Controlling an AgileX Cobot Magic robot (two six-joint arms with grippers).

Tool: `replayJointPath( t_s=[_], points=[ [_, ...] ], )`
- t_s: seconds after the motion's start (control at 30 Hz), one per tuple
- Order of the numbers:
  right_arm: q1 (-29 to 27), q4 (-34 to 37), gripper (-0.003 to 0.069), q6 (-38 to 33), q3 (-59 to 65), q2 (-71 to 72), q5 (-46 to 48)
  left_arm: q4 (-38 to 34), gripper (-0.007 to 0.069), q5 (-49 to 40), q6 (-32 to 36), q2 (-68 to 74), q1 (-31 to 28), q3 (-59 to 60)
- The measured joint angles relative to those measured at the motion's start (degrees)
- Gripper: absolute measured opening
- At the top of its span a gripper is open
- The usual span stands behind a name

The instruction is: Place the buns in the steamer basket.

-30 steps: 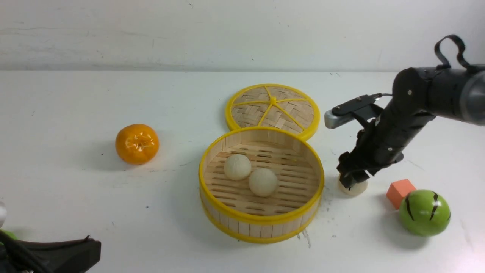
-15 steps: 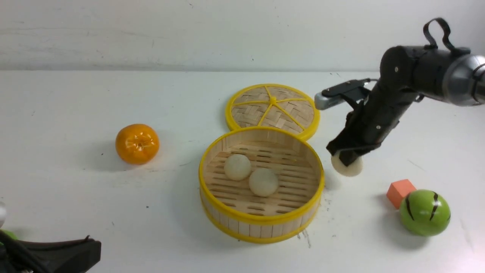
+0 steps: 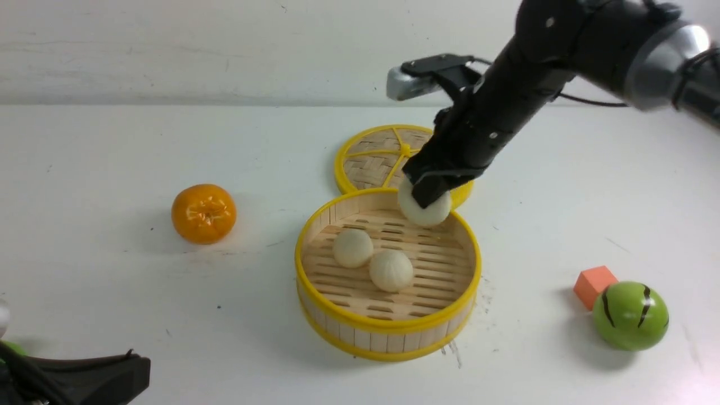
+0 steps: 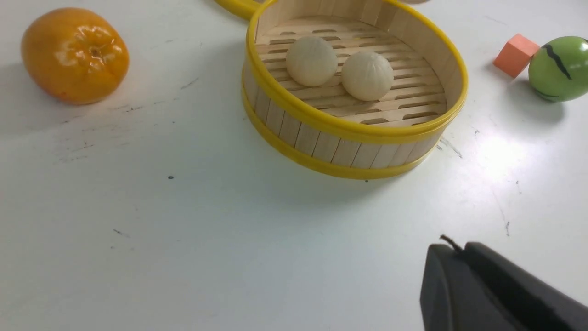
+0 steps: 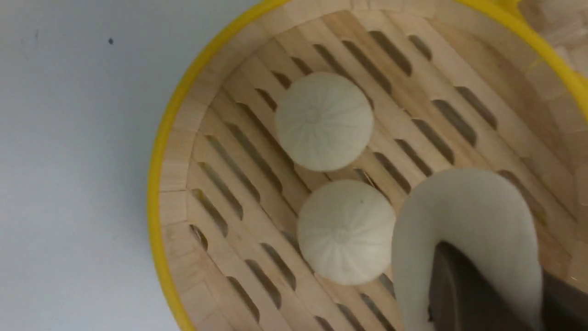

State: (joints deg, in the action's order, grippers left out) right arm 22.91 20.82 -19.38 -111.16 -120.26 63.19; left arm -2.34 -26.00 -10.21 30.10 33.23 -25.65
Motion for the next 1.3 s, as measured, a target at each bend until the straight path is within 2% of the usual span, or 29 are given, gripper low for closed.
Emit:
replayJointPath(
  t_s=[0.1, 0.17, 0.2, 0.23, 0.3, 0.4, 0.5, 0.53, 0.57, 0.67, 0.83, 0.87, 0.93, 1.03, 1.07, 1.1, 1.2, 1.3],
  points=[
    [0.6, -1.1, 0.0083, -0.1, 0.0, -3.3, -2.4, 0.0, 0.0024, 0.0, 0.0, 0.0, 0.0, 0.0],
    [0.6, -2.1, 0.0146, 0.7, 0.0, -5.8, -4.4, 0.0, 0.0029, 0.0, 0.0, 0.0, 0.0, 0.0],
    [0.6, -2.1, 0.0153, 0.8, 0.0, -6.0, -4.5, 0.0, 0.0029, 0.0, 0.0, 0.0, 0.0, 0.0],
    [0.6, -2.9, 0.0224, 2.2, 0.0, -7.4, -5.3, 0.0, 0.003, 0.0, 0.0, 0.0, 0.0, 0.0],
    [0.6, -3.1, 0.0267, 2.8, 0.0, -8.1, -5.5, 0.0, 0.0031, 0.0, 0.0, 0.0, 0.0, 0.0],
    [0.6, -3.2, 0.0431, 4.4, -0.3, -8.3, -4.9, 0.0, 0.0036, 0.0, 0.0, 0.0, 0.0, 0.0],
    [0.6, -3.4, 0.0518, 4.5, -2.1, -7.4, -2.3, 0.0, 0.0038, 0.0, -0.1, 0.0, 0.0, 0.0],
    [0.6, -3.4, 0.0518, 4.5, -2.3, -7.3, -2.0, 0.0, 0.0038, 0.0, -0.1, 0.0, 0.0, 0.0],
    [0.6, -3.7, 0.0549, 4.6, -4.1, -5.8, 0.4, 0.0, 0.0039, 0.0, -0.1, 0.0, 0.0, 0.0],
    [0.6, -4.9, 0.0558, 5.3, -7.9, -2.3, 4.9, 0.0, 0.0041, 0.0, -0.1, 0.0, 0.0, 0.0],
    [0.6, -8.4, 0.0514, 5.9, -11.0, 5.6, 7.3, 0.0, 0.0048, 0.0, -0.1, 0.0, 0.0, 0.0],
    [0.6, -11.0, 0.0461, 7.2, -10.7, 9.6, 7.8, 0.0, 0.005, 0.0, -0.1, 0.0, 0.0, 0.0],
    [0.6, -12.8, 0.041, 8.6, -9.6, 13.4, 8.1, 0.0, 0.0053, 0.0, -0.1, 0.0, 0.0, 0.0],
    [0.6, -14.4, 0.0257, 10.4, -5.5, 21.5, 8.4, 0.0, 0.0057, 0.0, -0.1, 0.0, 0.0, 0.0],
    [0.6, -14.4, 0.0246, 10.4, -5.2, 21.5, 8.4, 0.0, 0.0057, 0.0, -0.1, 0.0, 0.0, 0.0],
    [0.6, -14.4, 0.0148, 10.9, -1.3, 27.0, 8.4, 0.0, 0.0059, 0.0, -0.1, 0.0, 0.0, 0.0],
    [0.6, -14.4, 0.0014, 11.3, 6.8, 34.7, 8.6, 0.0, 0.0064, 0.0, -0.1, 0.0, 0.0, 0.0],
    [0.6, -14.4, -0.002, 11.4, 16.0, 42.9, 8.5, 0.0, 0.0069, 0.0, -0.1, 0.0, 0.0, 0.0]
  ],
)
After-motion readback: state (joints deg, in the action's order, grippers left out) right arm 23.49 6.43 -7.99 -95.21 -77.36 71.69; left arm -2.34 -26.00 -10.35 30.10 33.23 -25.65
